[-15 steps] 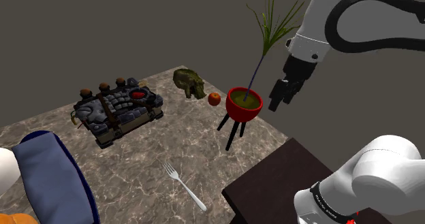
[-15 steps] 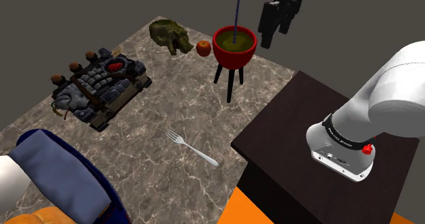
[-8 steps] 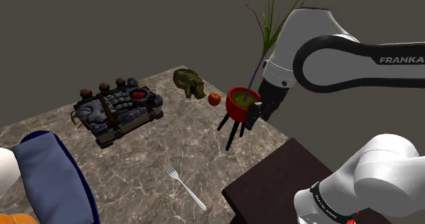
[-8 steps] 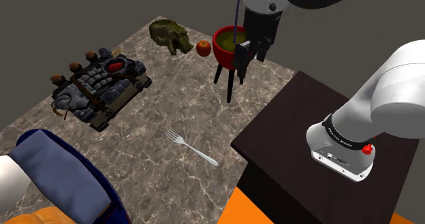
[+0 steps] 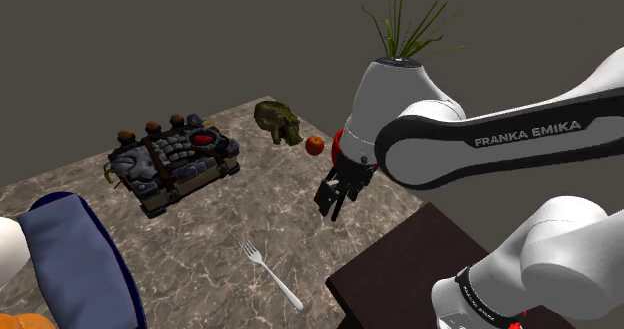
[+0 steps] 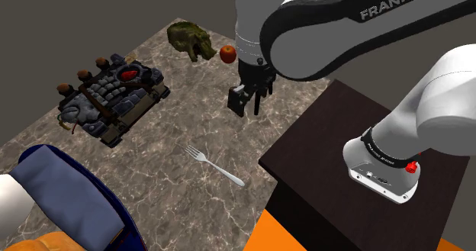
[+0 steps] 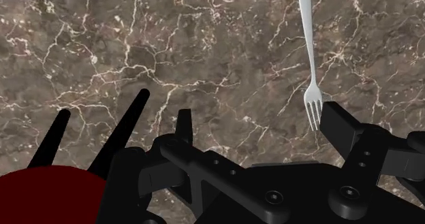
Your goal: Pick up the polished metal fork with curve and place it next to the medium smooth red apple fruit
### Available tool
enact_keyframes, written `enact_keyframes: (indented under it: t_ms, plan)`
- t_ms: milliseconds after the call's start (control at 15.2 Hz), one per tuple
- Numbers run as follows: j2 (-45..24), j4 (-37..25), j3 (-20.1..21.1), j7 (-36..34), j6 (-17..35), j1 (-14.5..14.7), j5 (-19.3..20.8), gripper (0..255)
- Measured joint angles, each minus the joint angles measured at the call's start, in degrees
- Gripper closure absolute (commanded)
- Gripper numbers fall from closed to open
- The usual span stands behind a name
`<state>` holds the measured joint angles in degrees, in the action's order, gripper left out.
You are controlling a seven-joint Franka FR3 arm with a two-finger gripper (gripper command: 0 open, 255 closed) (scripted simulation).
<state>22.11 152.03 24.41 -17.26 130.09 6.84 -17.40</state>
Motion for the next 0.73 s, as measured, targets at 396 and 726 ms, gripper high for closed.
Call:
enact_keyframes:
  t_ms: [396,726]
  plan:
    - [-14.32,-3.28,7.24,-10.77,12.38,-1.50,6.42,0]
    - [-28.72,-8.86,8.82,-26.18,20.16,-0.93,21.94,0]
